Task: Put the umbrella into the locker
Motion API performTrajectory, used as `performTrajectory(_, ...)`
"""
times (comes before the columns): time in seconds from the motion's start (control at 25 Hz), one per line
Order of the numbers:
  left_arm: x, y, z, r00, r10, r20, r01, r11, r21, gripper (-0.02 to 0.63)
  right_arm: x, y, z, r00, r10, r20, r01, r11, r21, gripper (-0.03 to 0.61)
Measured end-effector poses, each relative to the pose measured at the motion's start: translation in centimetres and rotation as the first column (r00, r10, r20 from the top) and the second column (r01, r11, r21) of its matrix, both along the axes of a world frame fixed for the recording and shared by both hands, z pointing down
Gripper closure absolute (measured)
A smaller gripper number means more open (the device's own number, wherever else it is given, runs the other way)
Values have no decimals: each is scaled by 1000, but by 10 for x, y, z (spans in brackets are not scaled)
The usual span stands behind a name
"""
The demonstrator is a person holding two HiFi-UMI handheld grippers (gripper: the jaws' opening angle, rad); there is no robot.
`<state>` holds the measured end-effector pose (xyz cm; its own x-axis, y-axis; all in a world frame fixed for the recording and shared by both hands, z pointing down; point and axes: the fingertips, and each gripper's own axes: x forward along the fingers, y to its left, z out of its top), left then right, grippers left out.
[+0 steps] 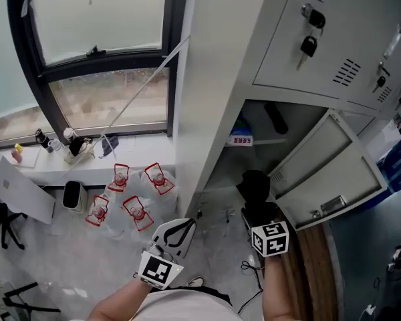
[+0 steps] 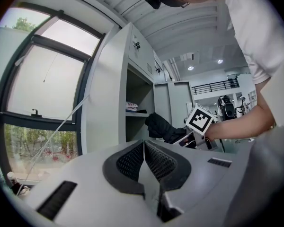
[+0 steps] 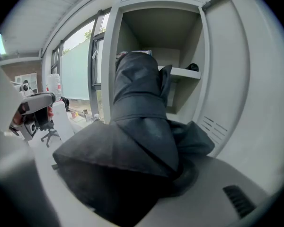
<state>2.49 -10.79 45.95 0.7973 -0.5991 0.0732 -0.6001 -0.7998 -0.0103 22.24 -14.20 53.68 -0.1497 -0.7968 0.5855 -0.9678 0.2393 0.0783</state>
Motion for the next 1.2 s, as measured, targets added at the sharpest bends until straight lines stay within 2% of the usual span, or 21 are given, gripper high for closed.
performTrajectory(0.12,-5,1,2,1000,-8,19,8,1000,-9,586,6,-12,4,999,-15,-43,14,1000,-22,376)
performTrajectory(0.48,-8,-3,4,999,-26,-21,25,999,-37,586,7,-58,5,979,-80,-189,72,996,-46,376)
performTrajectory(1.0,-8,-19,5,999,-36,-38,34,999,-37,586,4,-110,15,943,-148,-298,127,988,-89,376)
performTrajectory(1.2,-11,-16,11,999,-39,-23,38,998,-52,586,4,-128,20,926,-167,-339,135,984,-117,376)
